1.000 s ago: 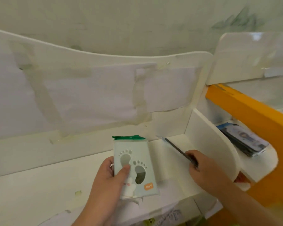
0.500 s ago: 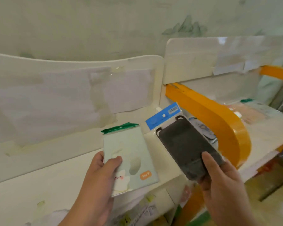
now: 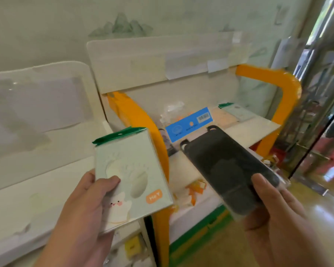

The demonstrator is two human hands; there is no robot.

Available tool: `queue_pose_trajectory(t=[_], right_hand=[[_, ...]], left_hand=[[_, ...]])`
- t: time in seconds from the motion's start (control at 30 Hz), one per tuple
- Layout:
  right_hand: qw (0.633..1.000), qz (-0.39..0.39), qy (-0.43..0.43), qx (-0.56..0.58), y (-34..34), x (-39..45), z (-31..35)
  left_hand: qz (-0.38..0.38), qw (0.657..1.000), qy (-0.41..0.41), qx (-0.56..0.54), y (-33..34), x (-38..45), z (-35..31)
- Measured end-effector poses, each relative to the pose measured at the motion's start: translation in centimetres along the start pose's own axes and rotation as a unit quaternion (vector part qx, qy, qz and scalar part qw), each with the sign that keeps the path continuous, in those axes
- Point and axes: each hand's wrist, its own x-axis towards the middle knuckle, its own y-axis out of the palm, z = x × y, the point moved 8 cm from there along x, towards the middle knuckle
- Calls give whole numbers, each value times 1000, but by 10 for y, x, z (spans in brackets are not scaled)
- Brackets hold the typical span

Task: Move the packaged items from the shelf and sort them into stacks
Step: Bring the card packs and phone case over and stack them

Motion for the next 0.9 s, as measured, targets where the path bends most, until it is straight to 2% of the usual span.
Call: queue_pose_trajectory(t=[0.23, 0.43, 0.63, 0.8, 0.9], right_hand=[[998, -51, 29, 36, -84, 50, 43], [992, -52, 72, 88, -109, 117, 25], [992, -43, 119, 14, -98, 186, 6], [993, -4, 113, -21, -63, 226, 8], [989, 23, 128, -75, -40, 247, 1]], left_hand=[[9, 998, -65, 18, 83, -8, 64], [-10, 994, -109, 28, 123, 23, 92], [-17, 992, -123, -15, 155, 76, 94], [-43, 992, -112, -50, 164, 114, 91], [-30, 992, -95, -80, 174, 134, 77]])
